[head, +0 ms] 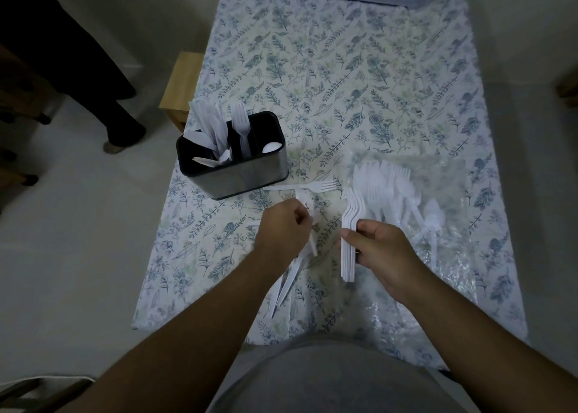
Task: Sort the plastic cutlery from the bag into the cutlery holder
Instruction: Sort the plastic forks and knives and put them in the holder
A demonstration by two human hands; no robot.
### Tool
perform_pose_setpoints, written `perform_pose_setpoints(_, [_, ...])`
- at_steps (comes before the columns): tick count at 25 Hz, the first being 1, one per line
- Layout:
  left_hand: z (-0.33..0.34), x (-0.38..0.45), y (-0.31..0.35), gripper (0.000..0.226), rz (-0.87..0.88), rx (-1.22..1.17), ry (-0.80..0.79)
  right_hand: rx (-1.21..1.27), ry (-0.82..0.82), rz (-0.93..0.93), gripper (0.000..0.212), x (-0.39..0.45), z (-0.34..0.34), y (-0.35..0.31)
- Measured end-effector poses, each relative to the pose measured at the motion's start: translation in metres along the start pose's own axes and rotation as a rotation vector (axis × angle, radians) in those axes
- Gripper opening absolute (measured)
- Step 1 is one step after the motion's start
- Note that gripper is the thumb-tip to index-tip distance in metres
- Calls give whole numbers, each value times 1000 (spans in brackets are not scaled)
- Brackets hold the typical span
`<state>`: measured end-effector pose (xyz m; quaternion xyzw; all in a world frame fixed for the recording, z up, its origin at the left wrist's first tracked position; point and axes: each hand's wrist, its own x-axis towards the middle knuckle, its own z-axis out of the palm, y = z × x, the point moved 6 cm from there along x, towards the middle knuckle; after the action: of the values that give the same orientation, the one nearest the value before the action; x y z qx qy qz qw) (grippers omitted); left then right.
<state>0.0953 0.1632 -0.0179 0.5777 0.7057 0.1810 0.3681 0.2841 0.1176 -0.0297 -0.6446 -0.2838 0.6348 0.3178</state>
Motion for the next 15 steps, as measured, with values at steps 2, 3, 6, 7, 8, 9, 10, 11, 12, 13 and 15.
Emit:
perform_pose_setpoints(2, [-4,-18,-3,8,-16,-84,8,-45,-16,-20,10,2,5,0])
perform_pose_setpoints(3, [-3,-27,-3,16,-23,-126,-13,-70,-29,-31,13,2,9,0])
perform_pose_setpoints(6, [8,-45,2,33,-11,-146,-55,-145,-80,-78,34,-1,25,6])
perform_pose_setpoints(7, [9,-48,4,34,-1,-153,-57,-136,-83,-86,33,-1,27,8])
perform_pose_setpoints(8, [10,-50,6,33,13,-169,-59,-116,-85,-83,31,0,27,11])
perform_pose_setpoints(9, [10,-51,7,32,23,-188,-64,-96,-92,-74,30,0,26,13])
perform_pose_setpoints(10, [10,-51,6,30,18,-213,-79,-82,-103,-62,30,1,25,14])
perform_pose_setpoints(11, [10,-50,5,29,-1,-244,-106,-60,-115,-49,29,2,24,15])
perform_pose_setpoints(12, [10,-48,5,26,-23,-275,-141,-28,-123,-31,27,2,22,15])
perform_pose_setpoints(13, [10,-44,7,23,-24,-278,-172,-1,-121,-8,23,2,20,15])
perform_pose_setpoints(15, [5,-27,20,21,71,-146,-153,-8,-96,23,13,1,15,16])
